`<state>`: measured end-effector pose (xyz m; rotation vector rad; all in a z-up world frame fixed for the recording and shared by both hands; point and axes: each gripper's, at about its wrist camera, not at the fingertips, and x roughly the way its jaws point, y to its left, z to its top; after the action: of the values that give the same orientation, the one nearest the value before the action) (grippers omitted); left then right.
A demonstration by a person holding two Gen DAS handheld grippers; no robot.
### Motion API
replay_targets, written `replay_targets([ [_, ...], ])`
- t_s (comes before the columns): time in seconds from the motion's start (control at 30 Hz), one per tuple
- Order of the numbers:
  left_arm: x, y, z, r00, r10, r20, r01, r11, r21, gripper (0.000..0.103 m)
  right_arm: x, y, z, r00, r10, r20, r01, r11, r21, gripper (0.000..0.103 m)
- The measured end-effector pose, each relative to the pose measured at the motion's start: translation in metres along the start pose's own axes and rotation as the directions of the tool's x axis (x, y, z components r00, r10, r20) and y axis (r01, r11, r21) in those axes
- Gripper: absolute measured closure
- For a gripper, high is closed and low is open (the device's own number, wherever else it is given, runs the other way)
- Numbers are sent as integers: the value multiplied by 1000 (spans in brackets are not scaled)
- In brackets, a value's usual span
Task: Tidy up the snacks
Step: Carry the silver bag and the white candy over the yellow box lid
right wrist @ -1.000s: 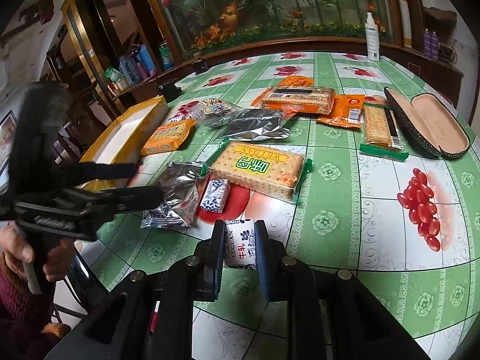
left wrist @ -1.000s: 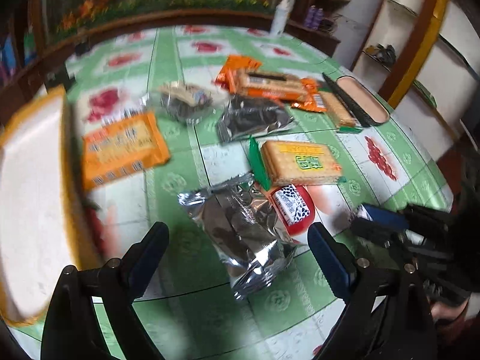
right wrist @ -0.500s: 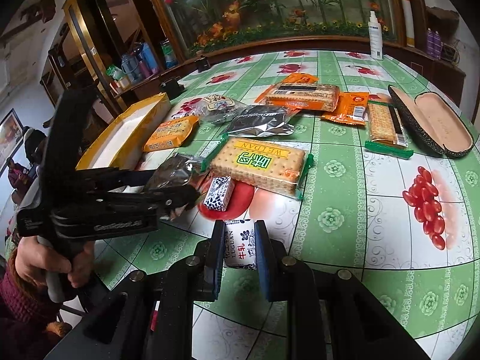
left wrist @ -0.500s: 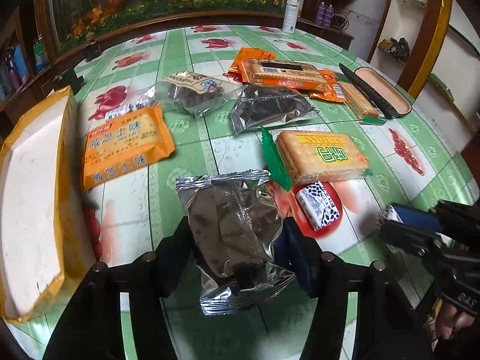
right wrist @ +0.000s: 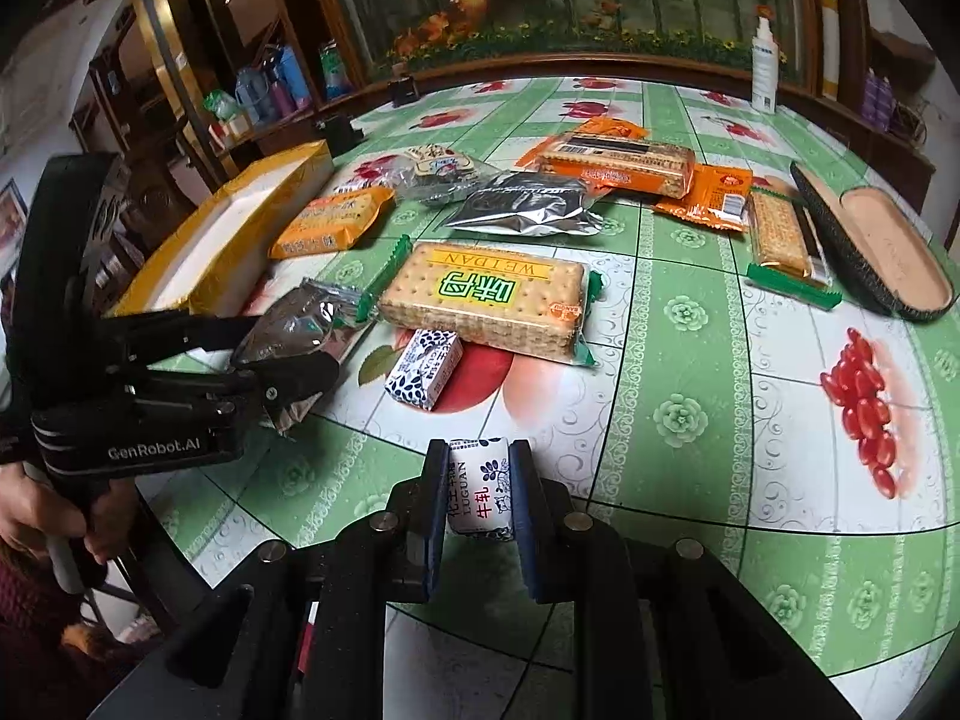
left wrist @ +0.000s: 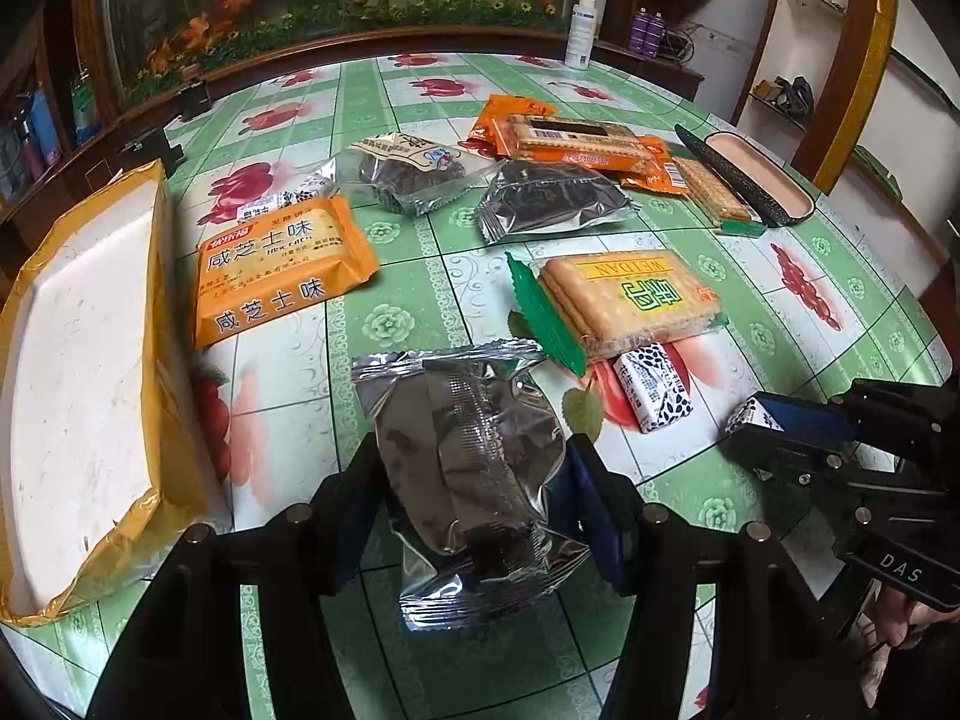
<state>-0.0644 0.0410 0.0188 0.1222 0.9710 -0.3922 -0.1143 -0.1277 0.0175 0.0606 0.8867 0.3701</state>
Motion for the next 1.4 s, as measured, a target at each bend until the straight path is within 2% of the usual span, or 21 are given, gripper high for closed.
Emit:
replay_targets([
  [0.2, -3, 4, -3, 1000, -13, -11, 13, 1000, -10, 44, -3, 5, -5, 1000, -18, -17, 18, 999, -35, 79],
  [0.33, -1, 4, -2, 1000, 27, -8, -27, 1000, 11, 44, -5, 9, -8, 999, -41, -13, 40, 997, -65, 80],
  [0.5, -12, 10, -2, 1000, 27, 6, -27, 1000, 0, 44, -8, 4, -6, 1000, -21, 4, 21, 999, -26, 82],
  [0.57, -27, 12, 0, 997, 52, 57, -52, 999, 4, 44, -11, 4, -4, 1000, -11, 14, 12, 1000, -19, 82],
  [0.67, -53, 8, 2, 985, 43, 169, -51, 998, 39, 44, -14, 6, 0, 999, 0, 36, 1, 1000, -17, 82],
  [0.73, -55, 5, 3, 983, 43, 177, -54, 997, 58, 44, -15, 7, 1, 999, 6, 41, -5, 1000, -9, 82],
  [0.83, -53, 11, 1, 987, 2, 164, -7, 999, 31, 44, -15, 7, 3, 999, 26, 48, -26, 1000, 5, 82],
  [0.97, -69, 4, 1, 970, -58, 236, 41, 996, 77, 44, -17, 7, 5, 998, 30, 58, -31, 999, 12, 82],
  [1.03, -73, -3, 0, 965, -98, 242, 76, 992, 100, 44, -19, 7, 7, 997, 28, 66, -29, 999, 16, 82],
  [1.1, -73, -8, 0, 966, -100, 238, 75, 991, 113, 44, -21, 7, 7, 997, 31, 72, -32, 999, 21, 82],
  [1.2, -74, -10, 0, 959, -152, 238, 127, 985, 115, 44, -23, 7, 8, 996, 30, 79, -32, 999, 26, 82],
  [1.4, -79, -8, 1, 962, -143, 233, 122, 987, 103, 44, -27, 7, 11, 995, 39, 88, -42, 999, 30, 82],
])
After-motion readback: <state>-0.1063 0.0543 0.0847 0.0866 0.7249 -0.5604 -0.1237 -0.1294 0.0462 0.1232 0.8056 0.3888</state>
